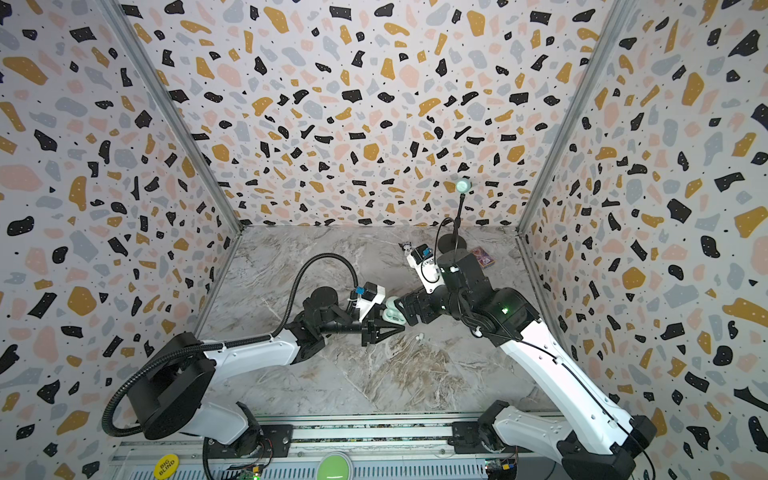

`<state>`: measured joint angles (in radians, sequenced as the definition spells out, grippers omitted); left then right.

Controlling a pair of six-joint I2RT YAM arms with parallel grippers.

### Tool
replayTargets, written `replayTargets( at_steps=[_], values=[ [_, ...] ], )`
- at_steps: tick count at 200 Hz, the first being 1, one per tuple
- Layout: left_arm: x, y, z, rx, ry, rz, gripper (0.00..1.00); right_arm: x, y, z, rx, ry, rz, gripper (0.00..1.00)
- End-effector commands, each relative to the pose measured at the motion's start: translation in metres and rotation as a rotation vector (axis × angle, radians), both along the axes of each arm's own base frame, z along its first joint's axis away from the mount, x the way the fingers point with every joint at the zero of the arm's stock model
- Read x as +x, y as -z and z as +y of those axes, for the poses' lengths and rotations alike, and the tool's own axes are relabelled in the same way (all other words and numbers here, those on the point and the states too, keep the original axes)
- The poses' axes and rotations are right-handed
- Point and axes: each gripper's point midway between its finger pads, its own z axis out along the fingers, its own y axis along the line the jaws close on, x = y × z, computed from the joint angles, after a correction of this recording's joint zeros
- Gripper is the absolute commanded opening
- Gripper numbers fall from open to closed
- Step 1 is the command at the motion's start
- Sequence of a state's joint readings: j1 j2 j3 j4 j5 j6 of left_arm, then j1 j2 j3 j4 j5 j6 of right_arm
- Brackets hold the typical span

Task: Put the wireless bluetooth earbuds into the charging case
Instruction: 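Draw the right gripper back toward the mint-green earbuds on the table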

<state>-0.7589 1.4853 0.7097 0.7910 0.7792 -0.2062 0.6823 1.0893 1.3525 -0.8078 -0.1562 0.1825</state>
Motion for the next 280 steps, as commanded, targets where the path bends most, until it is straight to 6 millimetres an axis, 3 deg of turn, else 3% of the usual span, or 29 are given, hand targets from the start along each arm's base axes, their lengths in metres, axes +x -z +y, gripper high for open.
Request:
replayTargets(
  at_steps=[1,36,72,100,139,197,230,280],
  values=[
    [0.014,-0.03,0.017,-0.078,-0.063,-0.082,0.03,-0.011,-0.022,-0.001,0.077,-0.003,0.019,0.96],
    [0.035,-0.03,0.038,-0.07,-0.187,-0.102,0.02,-0.005,-0.011,-0.007,0.118,0.082,0.068,0.97],
    [0.037,-0.031,0.05,-0.087,-0.249,-0.089,0.02,0.006,0.029,-0.016,0.147,0.231,0.172,0.97],
    [0.034,-0.031,0.059,-0.092,-0.281,-0.099,0.03,0.012,0.069,-0.028,0.162,0.369,0.275,0.97],
    [0.037,-0.034,0.062,-0.082,-0.308,-0.122,0.02,0.008,0.144,-0.044,0.137,0.542,0.48,0.92],
    [0.037,-0.033,0.066,-0.11,-0.327,-0.085,0.03,0.009,0.221,-0.036,0.096,0.598,0.624,0.82],
    [0.036,-0.031,0.068,-0.118,-0.335,-0.076,0.02,0.017,0.249,-0.028,0.079,0.6,0.668,0.77],
    [0.037,-0.032,0.068,-0.13,-0.336,-0.076,0.02,0.03,0.274,-0.027,0.072,0.617,0.703,0.73]
  ],
)
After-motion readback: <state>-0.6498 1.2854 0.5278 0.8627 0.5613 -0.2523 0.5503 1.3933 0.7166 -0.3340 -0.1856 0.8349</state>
